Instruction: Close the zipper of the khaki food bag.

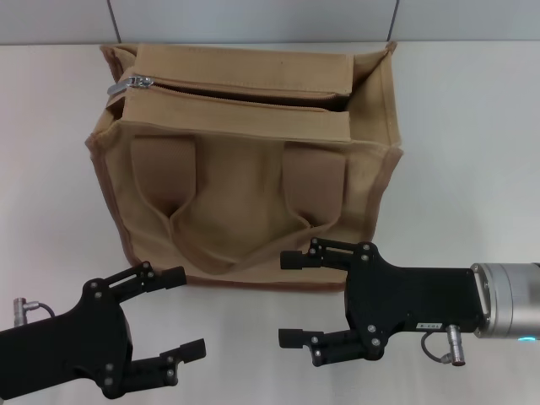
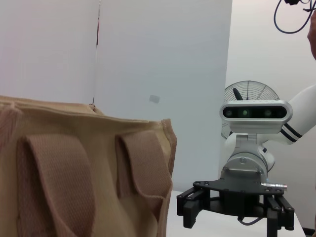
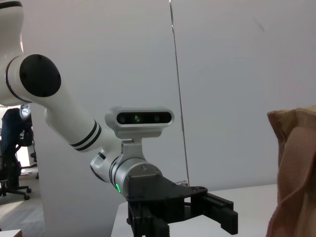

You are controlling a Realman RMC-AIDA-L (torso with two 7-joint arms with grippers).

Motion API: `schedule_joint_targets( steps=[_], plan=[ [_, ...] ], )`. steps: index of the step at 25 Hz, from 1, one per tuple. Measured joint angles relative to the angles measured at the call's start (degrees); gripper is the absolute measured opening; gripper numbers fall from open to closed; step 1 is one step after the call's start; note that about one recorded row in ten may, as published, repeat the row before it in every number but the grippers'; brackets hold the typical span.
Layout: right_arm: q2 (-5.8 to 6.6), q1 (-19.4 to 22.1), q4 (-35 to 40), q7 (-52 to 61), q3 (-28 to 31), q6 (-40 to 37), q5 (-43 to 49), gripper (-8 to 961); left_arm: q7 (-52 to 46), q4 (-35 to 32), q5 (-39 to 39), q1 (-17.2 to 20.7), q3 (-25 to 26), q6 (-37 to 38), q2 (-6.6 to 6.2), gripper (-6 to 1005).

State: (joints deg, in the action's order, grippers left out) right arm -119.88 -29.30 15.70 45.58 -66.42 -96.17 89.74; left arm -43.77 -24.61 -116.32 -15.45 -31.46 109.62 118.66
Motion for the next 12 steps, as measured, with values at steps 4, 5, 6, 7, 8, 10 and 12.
schedule_joint_targets(
  steps=[4,5,6,7,8,10,12],
  plan=[
    [0.00,-0.05,-0.12,-0.48,-0.03,0.02,-0.12,843,0.00,0.00,0.14,-0.25,0.00,-0.02,-0.01,824],
    [0.00,-0.05,-0.12,-0.48,-0.03,0.02,-0.12,843,0.00,0.00,0.14,-0.25,0.00,-0.02,-0.01,823],
    [-0.01,-0.07,-0.15,-0.60,-0.07,-0.08,-0.18,843,0.02,0.00,0.37,-0.30,0.00,-0.01,-0.01,822],
    [-0.01,-0.07,-0.15,-0.60,-0.07,-0.08,-0.18,843,0.02,0.00,0.37,-0.30,0.00,-0.01,-0.01,821],
    [-0.01,-0.07,-0.15,-0.60,-0.07,-0.19,-0.18,843,0.04,-0.01,0.53,-0.31,0.00,-0.06,-0.01,821],
    [-0.01,-0.08,-0.15,-0.62,-0.07,-0.25,-0.23,843,0.06,-0.01,0.60,-0.36,-0.02,-0.12,-0.01,819],
    [-0.01,-0.03,-0.18,-0.70,-0.07,-0.04,-0.47,843,0.07,-0.01,0.62,-0.40,-0.03,-0.13,-0.01,817]
  ],
)
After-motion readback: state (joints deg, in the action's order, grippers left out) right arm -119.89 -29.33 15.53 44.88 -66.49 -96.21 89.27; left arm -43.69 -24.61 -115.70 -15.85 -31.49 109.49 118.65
